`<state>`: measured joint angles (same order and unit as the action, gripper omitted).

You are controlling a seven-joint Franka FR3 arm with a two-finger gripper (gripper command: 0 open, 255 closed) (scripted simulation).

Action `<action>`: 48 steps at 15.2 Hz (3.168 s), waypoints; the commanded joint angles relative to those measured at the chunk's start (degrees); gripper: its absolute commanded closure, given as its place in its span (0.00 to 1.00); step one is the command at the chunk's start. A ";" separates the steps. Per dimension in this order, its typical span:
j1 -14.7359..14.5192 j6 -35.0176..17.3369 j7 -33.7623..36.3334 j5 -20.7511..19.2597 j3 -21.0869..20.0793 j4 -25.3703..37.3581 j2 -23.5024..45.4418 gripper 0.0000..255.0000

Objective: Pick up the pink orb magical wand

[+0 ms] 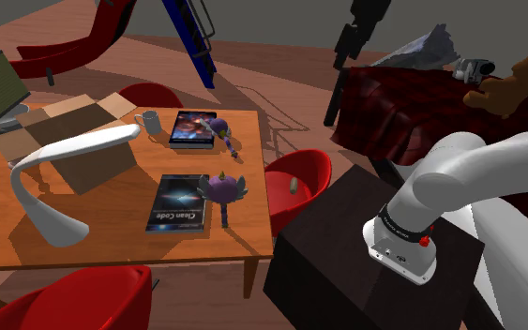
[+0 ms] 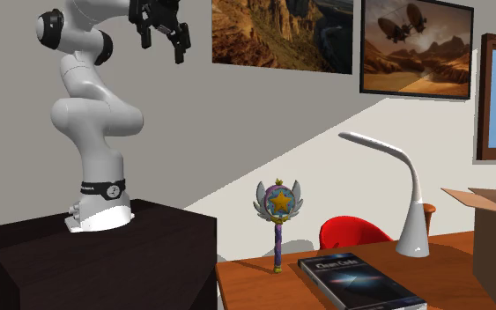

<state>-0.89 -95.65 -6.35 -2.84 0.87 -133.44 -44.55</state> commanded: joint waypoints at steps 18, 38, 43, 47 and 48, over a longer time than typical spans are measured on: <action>-7.61 -19.99 5.14 5.87 -10.22 -1.16 23.68 0.00; -15.52 -33.83 12.50 1.52 -18.72 14.52 58.36 0.00; -15.83 -37.17 13.02 0.55 -18.36 13.59 60.88 0.00; -15.89 -38.24 13.12 0.26 -18.22 13.24 61.64 1.00; -15.88 -38.25 13.12 0.24 -18.20 13.28 61.69 1.00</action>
<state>-16.79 -133.84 6.79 -2.59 -17.35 -120.10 17.06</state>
